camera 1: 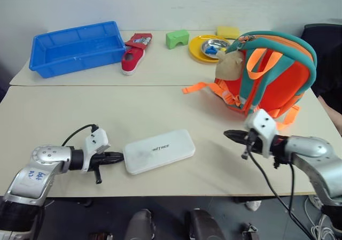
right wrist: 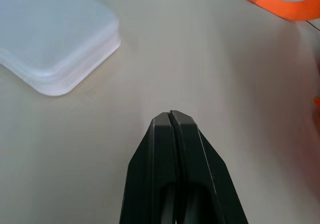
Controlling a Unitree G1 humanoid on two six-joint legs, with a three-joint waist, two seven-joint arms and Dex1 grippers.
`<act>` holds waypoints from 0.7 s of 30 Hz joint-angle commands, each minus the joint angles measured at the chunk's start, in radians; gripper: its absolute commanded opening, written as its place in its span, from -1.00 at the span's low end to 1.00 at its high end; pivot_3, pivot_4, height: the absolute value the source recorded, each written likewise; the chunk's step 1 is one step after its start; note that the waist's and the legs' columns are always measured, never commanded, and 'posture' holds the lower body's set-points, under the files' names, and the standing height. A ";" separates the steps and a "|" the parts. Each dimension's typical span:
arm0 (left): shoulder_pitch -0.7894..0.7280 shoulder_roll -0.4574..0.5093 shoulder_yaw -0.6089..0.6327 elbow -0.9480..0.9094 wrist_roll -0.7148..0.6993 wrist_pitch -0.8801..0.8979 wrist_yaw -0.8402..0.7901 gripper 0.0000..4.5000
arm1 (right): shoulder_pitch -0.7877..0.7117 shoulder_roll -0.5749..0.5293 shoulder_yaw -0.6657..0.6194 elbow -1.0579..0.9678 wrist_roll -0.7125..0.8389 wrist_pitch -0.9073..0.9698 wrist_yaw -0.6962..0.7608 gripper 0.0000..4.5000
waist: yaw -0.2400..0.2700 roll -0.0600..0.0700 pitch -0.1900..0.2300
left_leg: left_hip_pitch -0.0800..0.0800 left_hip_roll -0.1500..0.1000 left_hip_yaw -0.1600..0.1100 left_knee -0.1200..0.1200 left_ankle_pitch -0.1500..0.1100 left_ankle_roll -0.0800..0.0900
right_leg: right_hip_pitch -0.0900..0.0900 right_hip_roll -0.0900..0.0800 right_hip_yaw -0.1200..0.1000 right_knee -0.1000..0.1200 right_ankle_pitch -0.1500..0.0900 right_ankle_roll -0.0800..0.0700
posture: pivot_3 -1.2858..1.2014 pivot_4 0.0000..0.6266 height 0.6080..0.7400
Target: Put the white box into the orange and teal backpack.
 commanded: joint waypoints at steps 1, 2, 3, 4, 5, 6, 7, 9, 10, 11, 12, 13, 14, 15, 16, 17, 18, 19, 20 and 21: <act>-0.063 -0.041 -0.016 0.005 -0.020 0.050 0.025 -0.98 | -0.013 0.027 0.041 0.024 -0.054 -0.019 -0.027 -1.00 | 0.000 0.000 0.000 | 0.000 0.000 0.000 0.000 0.000 0.000 | 0.000 -0.001 0.000 0.000 0.000 0.000 | 0.03 -0.52 1.00; -0.086 -0.053 -0.016 0.007 -0.029 0.066 0.026 -0.98 | -0.015 0.042 0.056 0.036 -0.067 -0.020 -0.039 -1.00 | -0.001 0.000 0.000 | 0.000 -0.001 0.000 0.000 0.000 0.001 | 0.000 -0.001 -0.001 0.000 0.000 0.000 | 0.03 -0.52 1.00; -0.114 -0.065 -0.020 0.019 -0.025 0.069 0.032 -0.98 | -0.016 0.060 0.067 0.048 -0.080 -0.017 -0.056 -1.00 | -0.002 -0.001 0.000 | -0.001 0.000 -0.001 0.001 0.000 0.001 | 0.000 -0.001 -0.001 0.000 0.000 0.000 | 0.03 -0.52 1.00; -0.134 -0.073 -0.027 0.035 -0.015 0.063 0.036 -0.98 | -0.013 0.073 0.073 0.054 -0.091 -0.018 -0.068 -1.00 | -0.004 -0.001 0.000 | -0.001 0.000 -0.001 0.001 0.000 0.001 | 0.000 -0.001 -0.001 0.001 0.000 0.000 | 0.03 -0.52 1.00; -0.154 -0.083 -0.039 0.052 -0.002 0.051 0.036 -0.98 | -0.007 0.082 0.072 0.053 -0.096 -0.014 -0.077 -1.00 | -0.004 -0.001 0.000 | -0.001 0.000 -0.001 0.001 0.000 0.001 | 0.000 0.000 -0.001 0.001 0.000 0.000 | 0.03 -0.52 1.00; -0.170 -0.094 -0.055 0.070 0.011 0.037 0.033 -0.98 | 0.001 0.089 0.067 0.048 -0.097 -0.012 -0.080 -1.00 | -0.004 -0.001 0.000 | -0.001 0.000 -0.001 0.001 0.000 0.000 | 0.000 0.000 -0.001 0.001 0.000 0.000 | 0.03 -0.52 1.00; -0.189 -0.110 -0.082 0.095 0.033 0.009 0.031 -0.98 | 0.013 0.093 0.060 0.040 -0.095 -0.012 -0.081 -1.00 | -0.004 -0.001 0.000 | -0.001 0.000 0.000 0.001 0.000 0.000 | -0.001 0.000 -0.001 0.001 0.000 0.000 | 0.03 -0.52 1.00; -0.217 -0.134 -0.119 0.138 0.072 -0.038 0.036 -0.98 | 0.031 0.098 0.049 0.032 -0.093 -0.014 -0.082 -1.00 | -0.004 -0.001 0.000 | -0.001 0.000 0.000 0.001 0.001 0.000 | -0.001 0.001 -0.001 0.001 0.000 0.000 | 0.03 -0.52 1.00; -0.232 -0.150 -0.138 0.175 0.095 -0.057 0.045 -0.98 | 0.049 0.092 0.040 0.035 -0.097 -0.022 -0.080 -1.00 | -0.004 -0.001 0.000 | -0.001 0.000 0.000 0.001 0.001 0.000 | 0.000 0.001 -0.001 0.001 0.000 0.000 | 0.03 -0.52 1.00; -0.244 -0.160 -0.150 0.204 0.113 -0.070 0.050 -0.98 | 0.063 0.085 0.031 0.037 -0.101 -0.028 -0.079 -1.00 | -0.004 -0.001 0.000 | -0.001 0.000 0.000 0.001 0.001 0.000 | 0.000 0.001 -0.001 0.001 0.000 0.000 | 0.03 -0.52 1.00; -0.254 -0.167 -0.156 0.225 0.121 -0.075 0.051 -0.98 | 0.074 0.080 0.024 0.039 -0.104 -0.032 -0.077 -1.00 | -0.004 -0.001 0.000 | -0.001 0.000 0.000 0.001 0.001 0.000 | 0.000 0.001 -0.001 0.001 0.000 0.000 | 0.03 -0.52 1.00; -0.264 -0.172 -0.153 0.242 0.118 -0.074 0.046 -0.98 | 0.083 0.079 0.016 0.039 -0.102 -0.035 -0.076 -1.00 | -0.003 -0.001 0.000 | 0.000 0.000 0.000 0.002 0.001 0.000 | 0.000 0.001 -0.001 0.001 0.000 0.000 | 0.03 -0.52 1.00; -0.272 -0.174 -0.147 0.256 0.113 -0.074 0.040 -0.98 | 0.085 0.080 0.013 0.040 -0.102 -0.037 -0.076 -1.00 | -0.002 -0.001 0.000 | 0.000 0.000 0.000 0.002 0.001 0.000 | 0.001 0.001 -0.002 0.001 0.000 0.000 | 0.03 -0.52 1.00; -0.281 -0.177 -0.139 0.272 0.106 -0.071 0.037 -0.98 | 0.085 0.083 0.012 0.040 -0.102 -0.038 -0.076 -1.00 | -0.002 -0.001 0.000 | 0.001 0.000 0.000 0.002 0.001 0.000 | 0.002 0.001 -0.002 0.002 0.000 0.000 | 0.03 -0.52 1.00; -0.291 -0.180 -0.133 0.285 0.099 -0.070 0.034 -0.98 | 0.083 0.086 0.013 0.039 -0.103 -0.037 -0.077 -1.00 | -0.003 -0.001 0.000 | 0.001 0.000 -0.001 0.003 0.001 0.000 | 0.002 0.001 -0.002 0.002 0.000 0.000 | 0.03 -0.52 1.00; -0.300 -0.185 -0.129 0.296 0.093 -0.070 0.030 -0.98 | 0.082 0.091 0.016 0.036 -0.103 -0.036 -0.078 -1.00 | -0.003 -0.001 0.000 | 0.001 0.000 -0.001 0.003 0.001 0.000 | 0.002 0.001 -0.002 0.003 0.000 0.000 | 0.03 -0.52 1.00; -0.309 -0.190 -0.127 0.303 0.088 -0.068 0.026 -0.98 | 0.079 0.096 0.021 0.033 -0.105 -0.034 -0.079 -1.00 | -0.003 -0.001 0.000 | 0.002 0.000 -0.001 0.003 0.001 0.000 | 0.002 0.001 -0.002 0.003 0.000 0.000 | 0.03 -0.52 1.00; -0.319 -0.198 -0.128 0.308 0.082 -0.065 0.019 -0.98 | 0.076 0.101 0.028 0.027 -0.106 -0.031 -0.082 -1.00 | -0.002 -0.001 0.000 | 0.002 0.000 -0.001 0.003 0.001 0.000 | 0.002 0.001 -0.002 0.003 0.000 0.000 | 0.03 -0.52 1.00; -0.328 -0.208 -0.129 0.310 0.076 -0.060 0.015 -0.98 | 0.074 0.107 0.032 0.021 -0.105 -0.028 -0.084 -1.00 | -0.002 -0.001 0.000 | 0.001 0.000 -0.002 0.003 0.001 -0.001 | 0.002 0.001 -0.002 0.003 0.000 0.000 | 0.03 -0.52 1.00; -0.340 -0.225 -0.129 0.314 0.066 -0.051 0.016 -0.98 | 0.073 0.116 0.031 0.014 -0.100 -0.022 -0.087 -1.00 | -0.002 -0.001 0.000 | 0.001 0.000 -0.002 0.002 0.001 -0.001 | 0.002 0.001 -0.003 0.003 0.000 0.000 | 0.03 -0.52 1.00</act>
